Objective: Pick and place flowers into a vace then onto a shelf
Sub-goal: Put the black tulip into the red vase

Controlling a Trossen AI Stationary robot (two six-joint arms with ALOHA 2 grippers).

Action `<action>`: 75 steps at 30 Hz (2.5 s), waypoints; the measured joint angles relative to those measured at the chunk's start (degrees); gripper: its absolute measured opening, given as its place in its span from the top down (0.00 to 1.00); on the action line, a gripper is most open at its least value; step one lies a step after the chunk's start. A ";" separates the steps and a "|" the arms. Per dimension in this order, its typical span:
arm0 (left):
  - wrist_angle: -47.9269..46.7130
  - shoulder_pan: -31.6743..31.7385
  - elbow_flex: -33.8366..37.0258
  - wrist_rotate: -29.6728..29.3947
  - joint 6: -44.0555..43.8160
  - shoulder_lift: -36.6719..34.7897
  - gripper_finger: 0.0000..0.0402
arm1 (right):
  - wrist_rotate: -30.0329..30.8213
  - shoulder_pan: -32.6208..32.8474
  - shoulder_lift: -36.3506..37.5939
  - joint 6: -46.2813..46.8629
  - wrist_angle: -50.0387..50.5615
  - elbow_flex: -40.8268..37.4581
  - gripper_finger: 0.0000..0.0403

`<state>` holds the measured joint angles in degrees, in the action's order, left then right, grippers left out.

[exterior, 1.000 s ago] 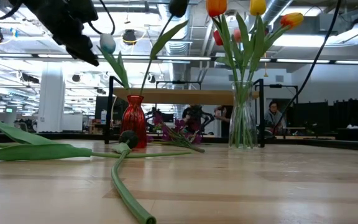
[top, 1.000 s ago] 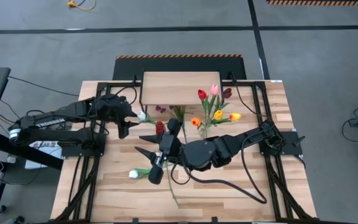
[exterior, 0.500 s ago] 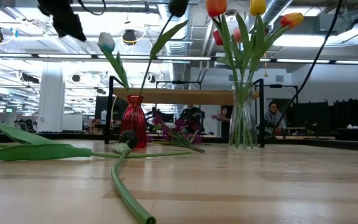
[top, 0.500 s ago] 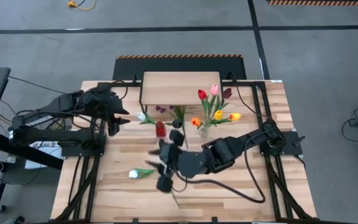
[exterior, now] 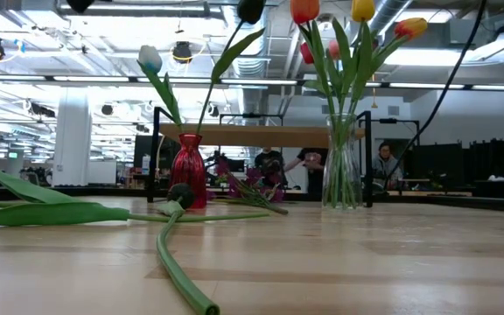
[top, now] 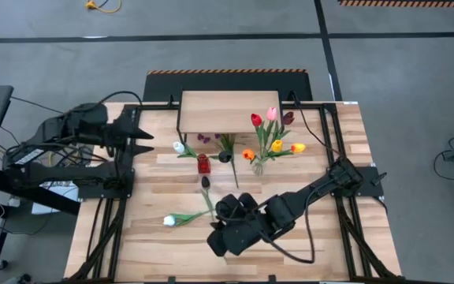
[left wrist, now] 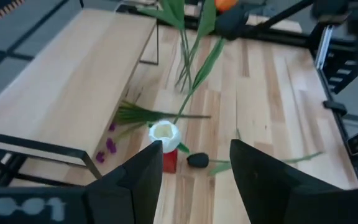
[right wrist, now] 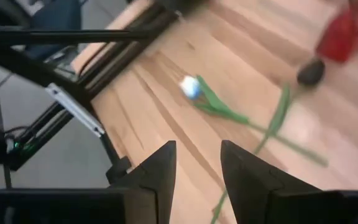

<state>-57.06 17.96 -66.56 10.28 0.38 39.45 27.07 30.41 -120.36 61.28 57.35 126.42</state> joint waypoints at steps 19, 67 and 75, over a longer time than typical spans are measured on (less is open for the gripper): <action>0.02 0.00 -0.09 0.04 -0.16 -1.75 0.56 | 1.05 -1.09 -0.22 27.29 -22.69 -25.39 0.71; -0.54 0.02 -0.07 7.85 -0.94 -1.74 0.56 | -12.47 -2.03 -21.07 17.49 -12.51 -6.12 1.00; -0.45 0.02 -0.07 8.95 -0.94 -1.74 0.56 | -10.20 -0.04 -20.75 0.15 -8.03 8.29 1.00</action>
<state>-57.51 17.98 -66.63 19.24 -0.56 37.71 16.87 30.37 -141.11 61.43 49.31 134.71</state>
